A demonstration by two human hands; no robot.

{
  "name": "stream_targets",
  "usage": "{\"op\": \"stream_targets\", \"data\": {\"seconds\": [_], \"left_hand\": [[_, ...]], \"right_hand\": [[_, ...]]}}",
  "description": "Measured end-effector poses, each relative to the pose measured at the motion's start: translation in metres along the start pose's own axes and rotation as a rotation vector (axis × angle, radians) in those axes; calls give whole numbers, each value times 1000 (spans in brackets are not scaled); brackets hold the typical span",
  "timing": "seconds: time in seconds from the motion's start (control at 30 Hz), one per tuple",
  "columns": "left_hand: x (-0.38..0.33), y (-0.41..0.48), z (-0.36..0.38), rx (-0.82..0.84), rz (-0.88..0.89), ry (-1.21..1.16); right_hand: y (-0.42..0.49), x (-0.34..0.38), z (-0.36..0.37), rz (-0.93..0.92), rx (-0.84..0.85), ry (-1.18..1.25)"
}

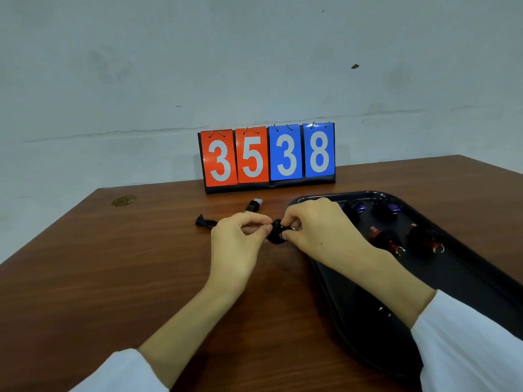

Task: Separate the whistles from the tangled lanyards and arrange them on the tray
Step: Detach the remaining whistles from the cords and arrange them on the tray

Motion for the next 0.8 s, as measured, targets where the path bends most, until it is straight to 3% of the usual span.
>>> {"op": "stream_targets", "data": {"seconds": [0.17,0.47,0.7,0.8], "left_hand": [[-1,-1,3,61,9,95],[5,2,2,84,-125,43],[-8,-6,4,47,170,356],[-11,-5,5,65,144,313]], "right_hand": [[-2,0,0,-19,12,-59],[-6,7,8,-145,-12,-179],[-5,9,11,-114,-53,-170],[-5,6,10,-103,-40,-149]]}}
Point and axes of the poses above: each hand's wrist, its own y-axis towards the middle knuckle, its own z-axis out of the palm, x = y × z, the point moved 3 cm from there along y, towards the middle knuckle, and after that the axes turned 7 degrees about z, right-handed, at the moved point
